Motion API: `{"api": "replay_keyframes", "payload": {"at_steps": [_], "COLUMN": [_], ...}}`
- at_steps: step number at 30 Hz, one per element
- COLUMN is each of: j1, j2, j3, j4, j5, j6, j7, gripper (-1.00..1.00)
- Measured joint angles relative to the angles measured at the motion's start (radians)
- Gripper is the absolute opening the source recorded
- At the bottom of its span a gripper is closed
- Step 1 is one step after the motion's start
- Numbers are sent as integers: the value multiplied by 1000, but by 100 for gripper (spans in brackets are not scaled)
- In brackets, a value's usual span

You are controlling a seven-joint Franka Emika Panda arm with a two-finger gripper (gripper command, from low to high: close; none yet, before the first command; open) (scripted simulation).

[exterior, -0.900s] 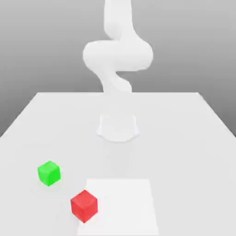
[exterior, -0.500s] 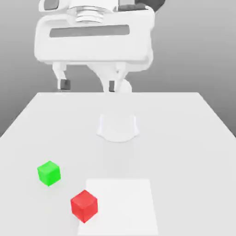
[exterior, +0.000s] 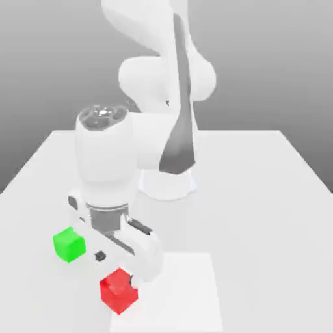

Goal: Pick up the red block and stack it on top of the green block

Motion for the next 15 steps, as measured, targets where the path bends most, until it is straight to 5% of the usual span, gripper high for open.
{"api": "replay_keyframes", "payload": {"at_steps": [1, 2, 9, 15], "j1": [1, 2, 0, -16], "j2": [36, 55, 50, -144], "j3": [-1, -2, -1, -7], "j4": [5, 8, 7, -33], "j5": [-1, -2, -3, -1], "j6": [31, 46, 43, -112], "j7": [1, 2, 3, -3], "gripper": [0, -100, -100, -100]}}
